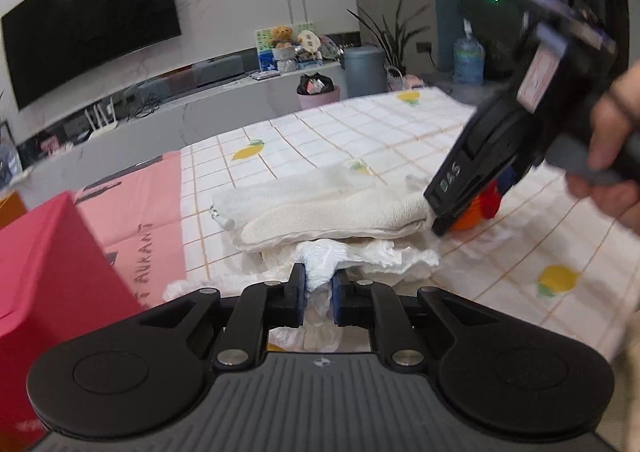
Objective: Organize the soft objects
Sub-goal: 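Grasp the crumpled white tissue with the left gripper while the right gripper holds the ball, then carry the white tissue with the left gripper and ball with the right gripper to the box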
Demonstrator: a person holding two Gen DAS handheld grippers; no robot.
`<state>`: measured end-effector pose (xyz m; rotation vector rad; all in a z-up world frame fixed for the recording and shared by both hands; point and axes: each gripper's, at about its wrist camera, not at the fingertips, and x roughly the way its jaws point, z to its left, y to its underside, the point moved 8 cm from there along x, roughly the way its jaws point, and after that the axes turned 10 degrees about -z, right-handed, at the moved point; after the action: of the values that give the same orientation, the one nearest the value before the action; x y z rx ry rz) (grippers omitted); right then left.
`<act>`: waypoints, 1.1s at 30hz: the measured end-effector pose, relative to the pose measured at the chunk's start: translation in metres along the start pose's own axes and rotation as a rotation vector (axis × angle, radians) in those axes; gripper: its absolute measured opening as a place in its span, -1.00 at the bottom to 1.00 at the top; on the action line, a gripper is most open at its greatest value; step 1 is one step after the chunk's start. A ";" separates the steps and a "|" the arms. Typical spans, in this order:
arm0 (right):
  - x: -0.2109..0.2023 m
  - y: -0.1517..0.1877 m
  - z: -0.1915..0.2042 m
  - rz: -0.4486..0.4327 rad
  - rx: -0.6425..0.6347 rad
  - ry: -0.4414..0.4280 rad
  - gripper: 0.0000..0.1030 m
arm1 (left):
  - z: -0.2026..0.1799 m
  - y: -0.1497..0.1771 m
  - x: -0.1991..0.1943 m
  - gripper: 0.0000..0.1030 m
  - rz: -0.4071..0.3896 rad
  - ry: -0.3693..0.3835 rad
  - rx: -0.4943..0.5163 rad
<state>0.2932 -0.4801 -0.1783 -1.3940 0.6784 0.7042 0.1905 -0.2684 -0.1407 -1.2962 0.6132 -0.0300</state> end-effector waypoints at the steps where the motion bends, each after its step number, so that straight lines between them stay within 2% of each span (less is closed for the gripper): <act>1: -0.001 0.000 0.000 -0.002 0.008 -0.005 -0.05 | 0.003 -0.005 -0.005 -0.73 -0.010 0.003 -0.026; 7: -0.011 -0.003 0.006 -0.025 0.032 -0.061 -0.07 | 0.026 -0.055 -0.026 -0.74 -0.116 -0.021 -0.120; 10: -0.016 -0.006 0.003 -0.049 0.064 -0.044 -0.07 | 0.033 -0.079 -0.034 -0.74 -0.165 -0.024 -0.163; 14: -0.017 -0.006 0.002 -0.054 0.078 -0.043 -0.06 | 0.040 -0.099 -0.040 -0.74 -0.213 -0.068 -0.162; 22: -0.023 -0.008 -0.007 -0.073 0.110 -0.025 -0.06 | 0.045 -0.103 -0.055 -0.74 -0.229 -0.073 -0.192; 26: -0.035 -0.016 -0.009 -0.112 0.103 -0.008 -0.06 | 0.045 -0.099 -0.053 -0.74 -0.213 -0.072 -0.192; 33: -0.050 -0.023 0.009 -0.154 0.103 -0.067 -0.06 | 0.048 -0.095 -0.053 -0.74 -0.211 -0.065 -0.191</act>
<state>0.2801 -0.4745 -0.1248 -1.3070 0.5414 0.5835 0.1967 -0.2344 -0.0270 -1.5372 0.4293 -0.1044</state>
